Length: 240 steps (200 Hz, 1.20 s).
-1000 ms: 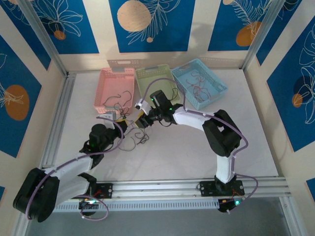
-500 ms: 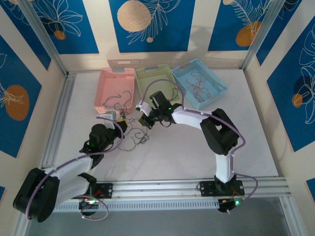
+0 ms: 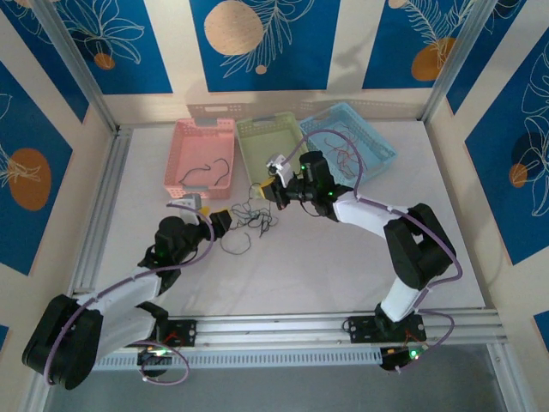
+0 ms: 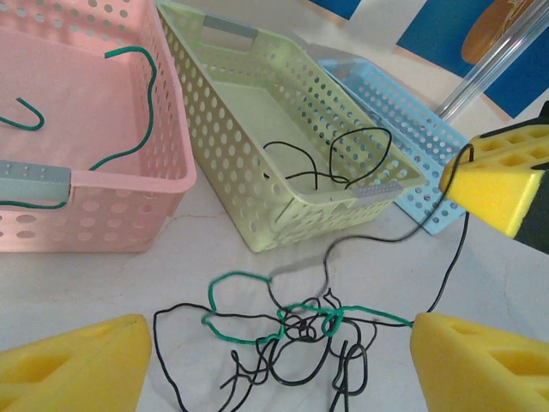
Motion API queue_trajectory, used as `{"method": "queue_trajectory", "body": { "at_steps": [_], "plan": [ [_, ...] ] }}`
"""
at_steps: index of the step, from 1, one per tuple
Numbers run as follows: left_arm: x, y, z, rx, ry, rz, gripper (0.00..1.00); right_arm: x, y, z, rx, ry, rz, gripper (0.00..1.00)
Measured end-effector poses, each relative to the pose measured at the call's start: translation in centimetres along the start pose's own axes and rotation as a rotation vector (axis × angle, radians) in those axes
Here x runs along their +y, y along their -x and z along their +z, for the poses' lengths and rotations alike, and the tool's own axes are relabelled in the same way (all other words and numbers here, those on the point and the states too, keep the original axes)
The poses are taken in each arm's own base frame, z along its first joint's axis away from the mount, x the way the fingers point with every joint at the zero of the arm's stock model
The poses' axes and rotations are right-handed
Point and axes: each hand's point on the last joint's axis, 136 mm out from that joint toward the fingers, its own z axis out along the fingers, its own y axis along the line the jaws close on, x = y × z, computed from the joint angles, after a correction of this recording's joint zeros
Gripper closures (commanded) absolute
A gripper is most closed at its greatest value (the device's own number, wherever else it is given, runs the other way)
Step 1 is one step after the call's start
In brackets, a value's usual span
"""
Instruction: Untangle the cables
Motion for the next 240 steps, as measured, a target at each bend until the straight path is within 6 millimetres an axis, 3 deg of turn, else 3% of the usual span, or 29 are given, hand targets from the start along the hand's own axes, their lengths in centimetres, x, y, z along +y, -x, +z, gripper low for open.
{"method": "queue_trajectory", "body": {
  "at_steps": [45, 80, 142, 170, 204, 240],
  "plan": [
    [0.2, -0.6, 0.4, 0.022, 0.001, -0.001, 0.31, -0.4, 0.5, -0.3, -0.023, 0.0, 0.044, 1.0],
    [-0.3, -1.5, 1.6, 0.095, -0.024, 0.009, 0.3, -2.5, 1.0, -1.2, -0.055, -0.04, 0.121, 1.0],
    [-2.8, 1.5, 6.8, 0.254, -0.035, 0.066, 0.28, -3.4, 1.0, -1.5, -0.067, -0.048, 0.184, 1.0],
    [-1.9, -0.3, 8.1, 0.372, 0.008, 0.074, 0.32, -3.6, 0.9, -1.5, -0.066, -0.051, 0.2, 1.0],
    [-0.8, -3.2, 8.3, 0.501, 0.057, 0.076, 0.36, -3.8, 0.8, -1.7, -0.067, -0.062, 0.203, 1.0],
    [-0.4, -4.7, 8.6, 0.563, 0.082, 0.09, 0.4, -4.4, -0.2, -3.2, -0.02, -0.156, 0.241, 1.0]
  ]
}}
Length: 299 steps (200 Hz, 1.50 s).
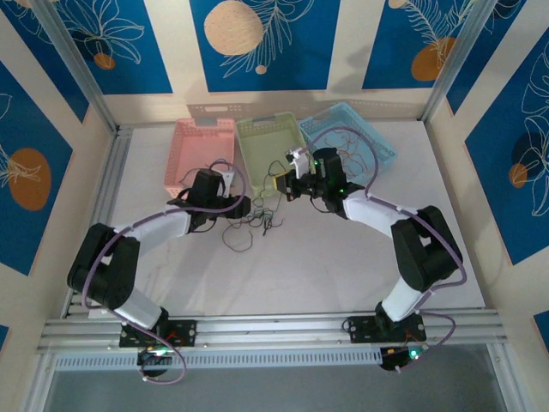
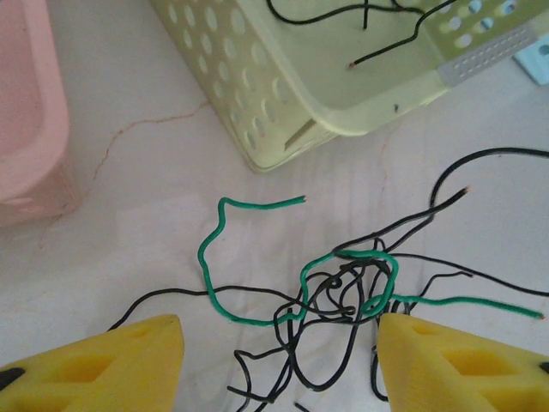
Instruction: Untangle the cables
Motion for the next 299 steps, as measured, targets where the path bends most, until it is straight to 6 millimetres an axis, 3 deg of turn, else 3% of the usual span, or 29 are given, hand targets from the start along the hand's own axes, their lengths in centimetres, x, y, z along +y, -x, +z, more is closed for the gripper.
{"method": "queue_trajectory", "body": {
  "at_steps": [32, 87, 166, 184, 205, 262, 299],
  "plan": [
    [-0.2, -0.5, 0.5, 0.013, 0.008, 0.024, 0.41, -0.4, -1.3, -2.8, -0.002, -0.062, 0.014, 1.0],
    [0.1, -1.5, 2.5, 0.056, 0.02, 0.026, 0.39, -1.4, -3.8, -3.6, 0.003, -0.099, 0.074, 1.0],
    [-2.0, 1.2, 5.7, 0.052, 0.107, 0.123, 0.41, -3.0, -3.4, -4.0, -0.027, -0.198, 0.09, 1.0],
    [-1.7, 1.5, 6.5, 0.062, 0.156, 0.156, 0.52, -3.0, -3.4, -4.0, -0.029, -0.198, 0.092, 1.0],
    [-1.2, 1.0, 7.3, 0.088, 0.195, 0.179, 0.56, -3.0, -3.4, -4.0, -0.028, -0.198, 0.092, 1.0],
    [-1.6, -0.8, 7.4, 0.134, 0.145, 0.197, 0.44, -3.3, -3.3, -4.2, -0.034, -0.216, 0.092, 1.0],
    [-2.9, -1.5, 7.3, 0.157, 0.081, 0.201, 0.43, -5.4, -3.2, -6.0, -0.074, -0.33, 0.136, 1.0]
  ]
}}
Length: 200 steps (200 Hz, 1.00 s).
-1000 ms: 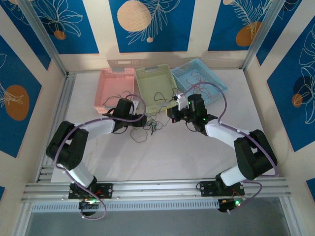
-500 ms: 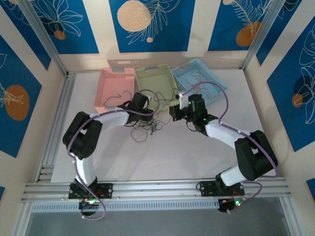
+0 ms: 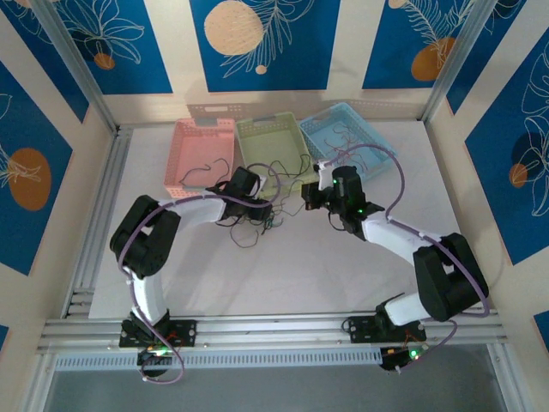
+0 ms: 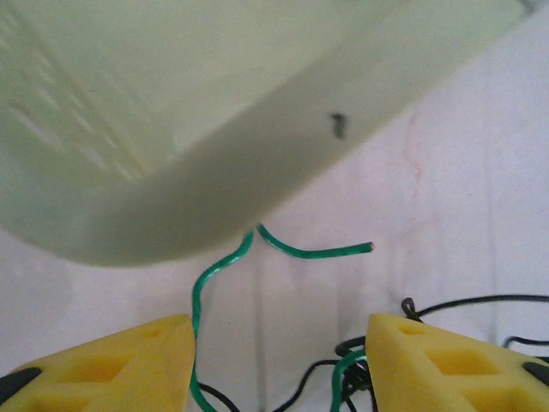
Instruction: Untangle the cables
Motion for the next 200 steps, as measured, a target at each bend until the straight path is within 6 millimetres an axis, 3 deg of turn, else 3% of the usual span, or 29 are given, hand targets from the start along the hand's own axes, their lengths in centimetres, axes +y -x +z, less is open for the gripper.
{"method": "queue_trajectory", "body": {
  "at_steps": [34, 60, 134, 200],
  "plan": [
    [-1.3, -0.5, -0.3, 0.019, -0.029, 0.021, 0.41, -4.7, 0.5, -1.3, -0.042, -0.152, 0.119, 1.0],
    [-2.4, -1.2, -0.4, 0.046, -0.039, 0.048, 0.41, -6.9, 0.2, -1.9, -0.047, -0.219, 0.194, 1.0],
    [-4.5, -0.5, -0.9, 0.041, -0.093, 0.078, 0.4, -7.1, 0.0, -2.0, -0.046, -0.225, 0.237, 1.0],
    [-9.3, 0.4, -2.9, -0.013, -0.15, 0.193, 0.36, -7.2, 0.1, -2.0, -0.048, -0.228, 0.246, 1.0]
  ]
}}
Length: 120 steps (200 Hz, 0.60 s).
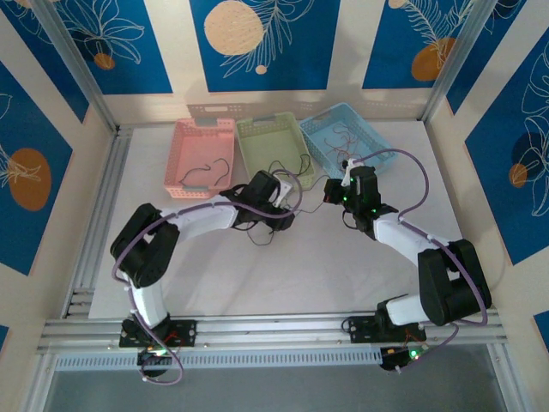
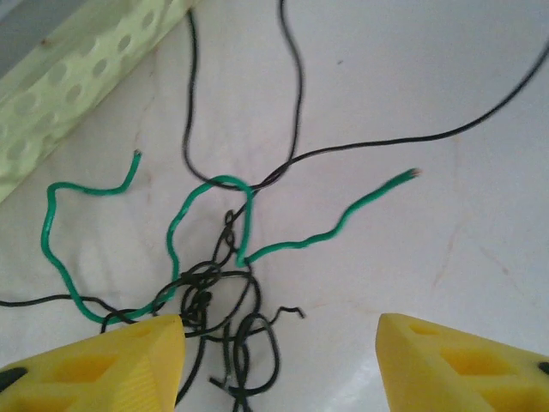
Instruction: Untangle the cables
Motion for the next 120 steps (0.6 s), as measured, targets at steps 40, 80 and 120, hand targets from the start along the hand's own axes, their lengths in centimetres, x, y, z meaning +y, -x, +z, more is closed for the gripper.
{"method": "queue_trajectory", "body": {
  "at_steps": [40, 80, 120],
  "plan": [
    [-1.7, 0.7, -0.3, -0.031, 0.008, 0.041, 0.36, 0.0, 0.0, 0.0, 0.0, 0.0, 0.002, 1.0],
    [-3.6, 3.7, 0.9, -0.09, 0.015, 0.074, 0.43, 0.1, 0.0, 0.0, 0.002, 0.003, 0.003, 1.0],
    [-2.9, 4.2, 3.4, -0.082, 0.056, 0.064, 0.46, -0.3, -0.4, 0.2, 0.014, -0.005, 0.007, 1.0]
  ]
}}
